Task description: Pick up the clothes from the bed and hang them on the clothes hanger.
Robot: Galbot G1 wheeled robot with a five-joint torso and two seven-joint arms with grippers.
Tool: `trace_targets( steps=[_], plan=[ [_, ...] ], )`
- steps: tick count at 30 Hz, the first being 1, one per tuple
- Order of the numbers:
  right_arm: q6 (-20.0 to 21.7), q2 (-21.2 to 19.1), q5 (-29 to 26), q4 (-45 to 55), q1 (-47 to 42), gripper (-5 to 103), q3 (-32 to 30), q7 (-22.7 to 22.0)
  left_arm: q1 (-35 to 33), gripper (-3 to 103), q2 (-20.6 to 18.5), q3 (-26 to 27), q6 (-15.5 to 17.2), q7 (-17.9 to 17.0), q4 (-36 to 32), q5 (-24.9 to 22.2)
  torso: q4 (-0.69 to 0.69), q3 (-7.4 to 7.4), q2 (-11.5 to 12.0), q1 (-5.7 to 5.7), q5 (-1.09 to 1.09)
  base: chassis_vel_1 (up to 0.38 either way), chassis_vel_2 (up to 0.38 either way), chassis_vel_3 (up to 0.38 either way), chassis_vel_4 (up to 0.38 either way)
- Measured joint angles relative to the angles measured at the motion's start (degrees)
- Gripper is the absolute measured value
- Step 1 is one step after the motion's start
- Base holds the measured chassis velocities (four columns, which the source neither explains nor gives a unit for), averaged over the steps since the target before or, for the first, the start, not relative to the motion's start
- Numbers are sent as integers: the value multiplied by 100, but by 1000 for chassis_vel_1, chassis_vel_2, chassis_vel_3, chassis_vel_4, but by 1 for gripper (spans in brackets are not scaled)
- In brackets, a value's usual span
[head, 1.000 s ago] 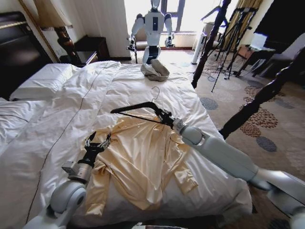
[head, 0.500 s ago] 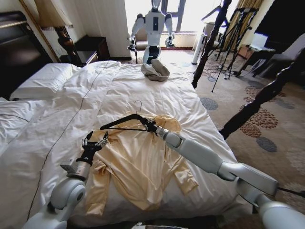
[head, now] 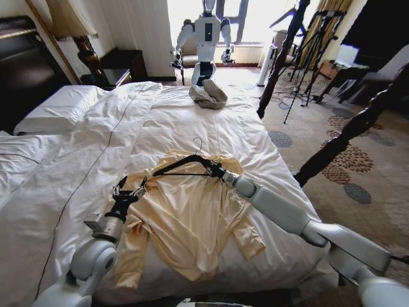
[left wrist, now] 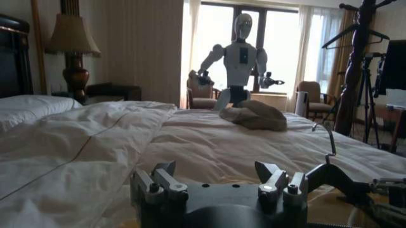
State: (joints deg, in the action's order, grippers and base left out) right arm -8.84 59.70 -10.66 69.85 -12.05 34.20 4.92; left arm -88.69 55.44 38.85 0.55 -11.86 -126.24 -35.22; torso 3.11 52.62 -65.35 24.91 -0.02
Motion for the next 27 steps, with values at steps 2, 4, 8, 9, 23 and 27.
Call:
trace_targets(
  steps=[2,4,8,9,23,27],
  plan=[
    [-2,82,48,-94,-24,19,16,-14,65,86,-88,10,2,-3,21,-48,0,0,0,0,-1,0,0,0,0],
    [6,178,111,-173,-57,19,17,-61,128,86,-185,16,8,-7,48,-87,0,0,0,0,-1,0,0,0,0],
    [114,384,300,-343,-75,19,21,-160,440,86,-556,1,31,-13,226,-169,1,0,0,0,-1,0,0,0,0],
    [181,488,410,-439,-61,19,29,-186,687,86,-782,-92,74,-17,381,-240,1,0,0,0,-2,0,0,0,0],
    [583,1206,742,-964,336,19,268,-175,1896,94,-2411,-1005,1018,1055,1982,-417,-3,2,0,1,-1,0,0,0,0],
    [549,1425,821,-1139,360,19,312,-114,1975,97,-2509,-1188,1093,1094,2346,-364,-1,1,0,1,-1,0,0,0,0]
  ],
)
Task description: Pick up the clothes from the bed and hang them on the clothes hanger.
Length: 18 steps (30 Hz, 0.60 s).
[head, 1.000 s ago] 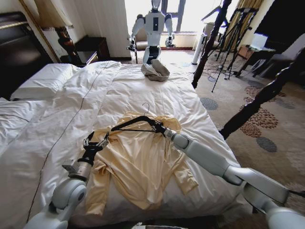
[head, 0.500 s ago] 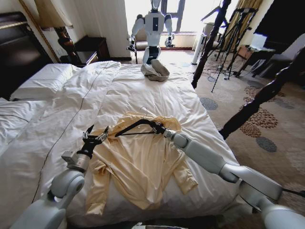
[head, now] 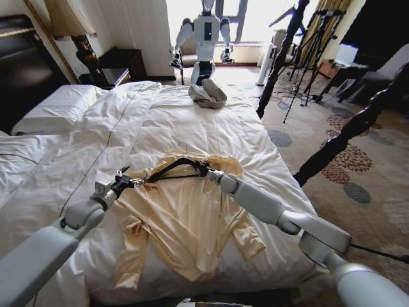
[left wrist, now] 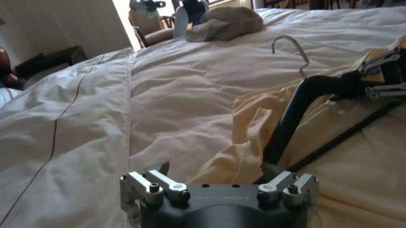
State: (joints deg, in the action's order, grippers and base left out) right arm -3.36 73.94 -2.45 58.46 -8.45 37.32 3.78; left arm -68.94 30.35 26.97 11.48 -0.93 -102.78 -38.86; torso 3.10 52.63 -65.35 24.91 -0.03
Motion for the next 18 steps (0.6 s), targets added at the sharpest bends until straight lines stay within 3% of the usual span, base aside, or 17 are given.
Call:
trace_targets(
  steps=[4,12,18],
  plan=[
    [-57,161,62,-130,-13,19,6,42,65,97,-7,-181,3,19,385,171,4,0,0,0,-2,0,0,0,0],
    [-154,377,169,-264,-46,19,23,123,254,97,48,-415,-28,23,965,233,-2,-1,0,-1,0,0,0,0,0],
    [-162,211,210,-90,-154,19,14,112,860,96,124,-880,-68,15,1367,222,0,-1,0,0,2,0,0,0,0]
  ],
)
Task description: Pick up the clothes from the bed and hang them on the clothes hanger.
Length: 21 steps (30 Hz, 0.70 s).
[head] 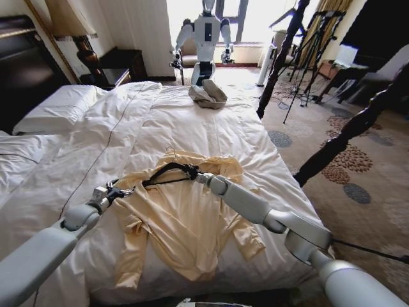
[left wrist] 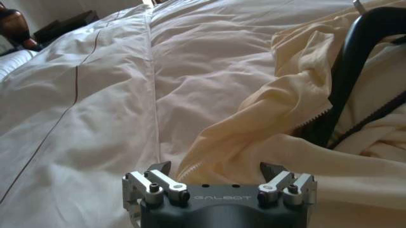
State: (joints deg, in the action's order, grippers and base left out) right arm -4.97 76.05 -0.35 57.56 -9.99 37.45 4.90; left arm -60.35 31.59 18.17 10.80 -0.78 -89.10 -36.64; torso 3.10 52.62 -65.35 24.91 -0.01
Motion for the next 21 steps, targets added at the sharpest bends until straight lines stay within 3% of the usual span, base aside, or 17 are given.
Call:
trace_targets(
  steps=[7,14,15,18,19,21],
  plan=[
    [-36,-284,67,136,-70,19,-28,-18,597,97,255,-509,-32,-136,349,-323,0,0,0,-1,1,0,0,0,0],
    [-50,-355,77,141,-75,19,-78,-17,1097,97,421,-1068,-47,-153,732,-350,0,0,0,0,-1,0,0,0,0],
    [-50,-375,77,157,-79,19,-83,-17,1217,87,456,-1191,-45,-164,809,-361,0,0,0,0,-2,0,0,0,0],
    [-50,-405,76,193,-95,19,-87,-23,1389,87,512,-1343,-65,-187,944,-341,0,0,0,0,-1,0,0,0,0],
    [-49,-428,73,222,-109,19,-89,-29,1496,77,544,-1432,-117,-187,1043,-281,1,0,0,0,-1,0,0,0,0],
    [-49,-464,68,258,-127,19,-98,-35,1576,66,565,-1501,-207,-166,1127,-194,2,0,0,0,-1,0,0,0,0]
  ],
)
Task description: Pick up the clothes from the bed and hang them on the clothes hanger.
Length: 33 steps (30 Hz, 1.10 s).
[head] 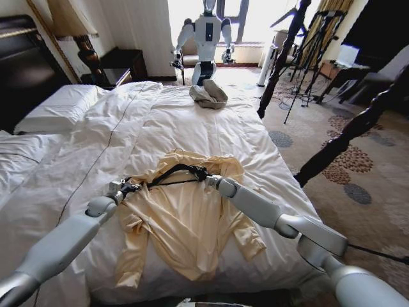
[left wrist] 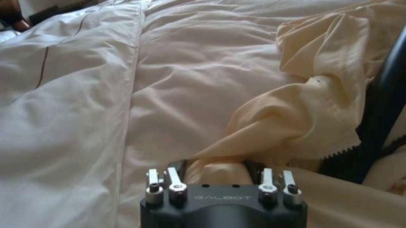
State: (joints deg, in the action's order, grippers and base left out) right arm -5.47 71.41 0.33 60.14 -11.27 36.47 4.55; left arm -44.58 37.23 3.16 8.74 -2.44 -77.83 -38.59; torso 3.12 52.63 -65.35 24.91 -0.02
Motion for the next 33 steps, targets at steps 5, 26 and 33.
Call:
trace_targets(
  steps=[5,26,33],
  plan=[
    [0,-35,-5,13,-15,19,-16,-6,-55,55,-11,48,-120,83,7,4,0,0,0,0,-1,0,0,0,0],
    [-13,287,68,-350,-15,19,-131,-61,-1040,1,-559,1368,777,45,-1744,-2248,1,0,0,0,-2,0,0,0,0],
    [-13,412,125,-431,-46,19,-213,-82,-1188,1,-613,1648,1480,-559,-2614,-3527,0,0,0,0,0,0,0,0,0]
  ],
)
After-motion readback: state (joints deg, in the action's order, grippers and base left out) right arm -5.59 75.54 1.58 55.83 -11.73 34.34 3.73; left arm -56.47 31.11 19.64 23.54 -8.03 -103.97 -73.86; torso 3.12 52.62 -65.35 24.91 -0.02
